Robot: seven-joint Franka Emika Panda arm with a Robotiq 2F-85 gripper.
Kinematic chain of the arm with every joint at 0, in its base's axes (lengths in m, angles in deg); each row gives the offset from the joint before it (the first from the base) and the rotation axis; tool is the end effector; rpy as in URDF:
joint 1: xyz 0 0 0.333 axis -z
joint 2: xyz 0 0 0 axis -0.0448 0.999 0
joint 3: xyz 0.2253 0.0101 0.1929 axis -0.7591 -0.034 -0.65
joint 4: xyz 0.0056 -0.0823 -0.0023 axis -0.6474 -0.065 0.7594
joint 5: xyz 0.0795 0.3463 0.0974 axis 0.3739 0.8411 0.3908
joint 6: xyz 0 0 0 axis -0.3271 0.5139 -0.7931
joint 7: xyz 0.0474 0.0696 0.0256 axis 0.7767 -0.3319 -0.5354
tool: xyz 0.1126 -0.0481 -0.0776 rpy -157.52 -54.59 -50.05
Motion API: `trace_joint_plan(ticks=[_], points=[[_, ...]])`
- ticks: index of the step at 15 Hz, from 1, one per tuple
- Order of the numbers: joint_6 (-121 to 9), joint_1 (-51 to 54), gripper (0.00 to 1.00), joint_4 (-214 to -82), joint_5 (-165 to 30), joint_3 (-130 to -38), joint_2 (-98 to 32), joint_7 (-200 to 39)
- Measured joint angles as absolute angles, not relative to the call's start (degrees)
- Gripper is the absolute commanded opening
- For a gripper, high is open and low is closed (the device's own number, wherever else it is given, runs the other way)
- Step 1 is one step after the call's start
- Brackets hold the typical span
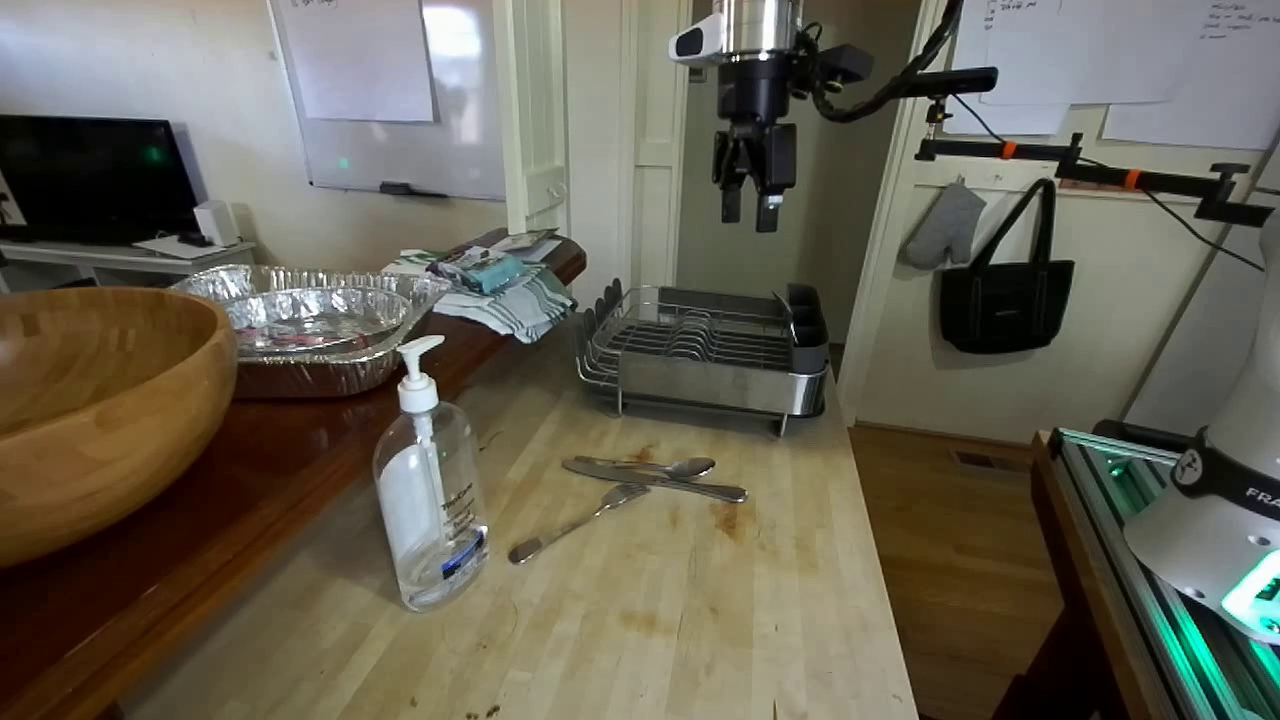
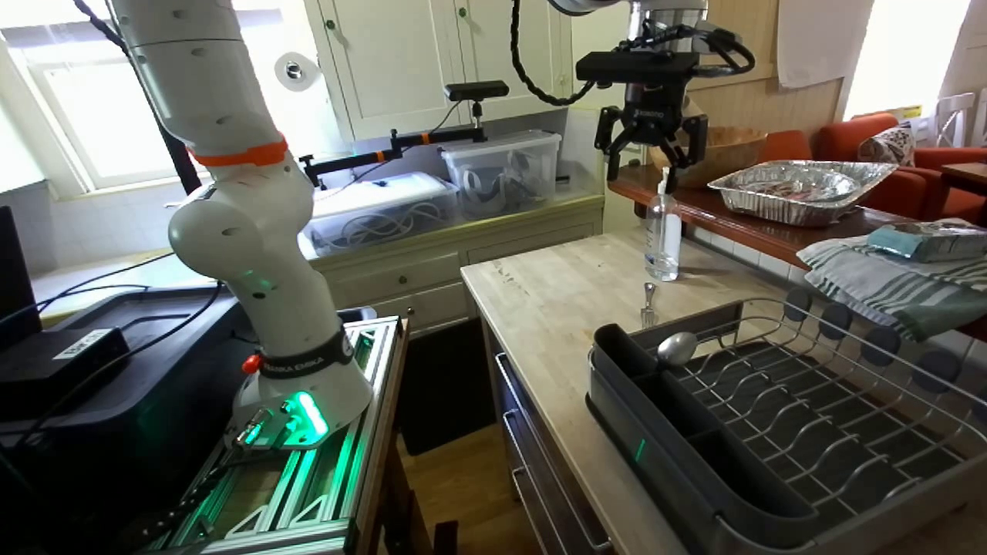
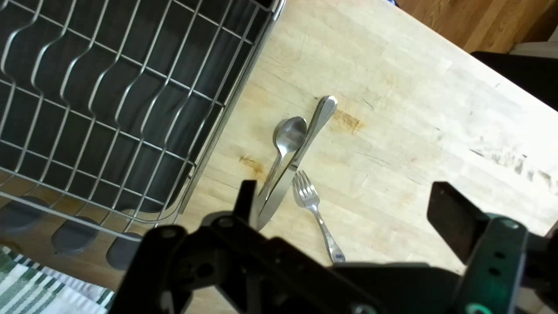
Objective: Put the silver spoon from the counter in the cutlery holder on the dishrack.
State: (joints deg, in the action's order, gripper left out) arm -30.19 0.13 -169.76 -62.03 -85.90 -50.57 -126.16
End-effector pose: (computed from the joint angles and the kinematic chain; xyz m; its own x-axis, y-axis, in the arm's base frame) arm 0.5160 0.0090 0.4148 0.7601 0.6493 -0.0270 0.6454 -0.7590 -0.0860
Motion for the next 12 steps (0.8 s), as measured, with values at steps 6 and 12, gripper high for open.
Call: trace_joint_plan(ticks=[6, 12], points=[[-32.42, 0.07, 1.00, -169.54, -58.51, -88.05, -48.25, -125.92], [-39.70, 0.18, 1.00, -169.80, -54.25, -88.96, -41.89, -123.16]])
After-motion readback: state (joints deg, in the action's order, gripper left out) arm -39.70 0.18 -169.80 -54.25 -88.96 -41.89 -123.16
